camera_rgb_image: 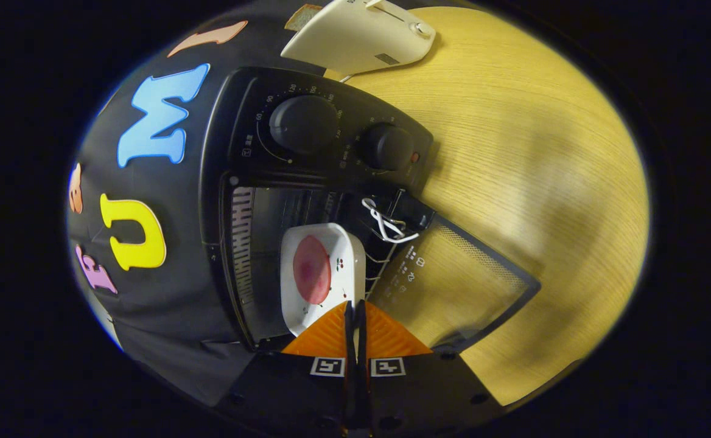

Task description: Open the toaster oven, put the food inside, and close the toaster oven door.

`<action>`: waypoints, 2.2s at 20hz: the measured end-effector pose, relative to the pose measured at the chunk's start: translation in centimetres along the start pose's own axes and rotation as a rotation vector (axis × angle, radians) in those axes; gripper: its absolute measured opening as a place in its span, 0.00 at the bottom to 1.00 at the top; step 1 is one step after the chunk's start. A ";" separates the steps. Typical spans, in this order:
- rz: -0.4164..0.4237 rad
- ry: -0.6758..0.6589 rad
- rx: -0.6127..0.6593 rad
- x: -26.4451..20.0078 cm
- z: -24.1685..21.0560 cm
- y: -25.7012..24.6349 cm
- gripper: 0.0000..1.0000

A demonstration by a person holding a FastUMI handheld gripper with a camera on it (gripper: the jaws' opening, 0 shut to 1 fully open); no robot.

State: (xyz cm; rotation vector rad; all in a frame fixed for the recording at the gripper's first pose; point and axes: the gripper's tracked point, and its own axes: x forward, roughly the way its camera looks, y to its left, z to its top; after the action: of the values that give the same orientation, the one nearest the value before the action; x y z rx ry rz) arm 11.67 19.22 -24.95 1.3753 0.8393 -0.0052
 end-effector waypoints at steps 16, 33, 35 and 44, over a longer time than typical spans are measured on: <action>0.042 -0.116 0.137 3.9 0.5 3.5 0.15; 0.034 0.019 -0.306 -6.2 -5.8 1.2 0.97; 0.010 0.021 -0.407 -7.1 -6.2 0.3 0.97; -0.127 0.101 -1.011 -10.1 -9.9 -4.0 0.98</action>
State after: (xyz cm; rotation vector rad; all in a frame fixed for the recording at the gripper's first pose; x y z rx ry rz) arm -2.61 22.05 -22.69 0.3727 0.8320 0.3480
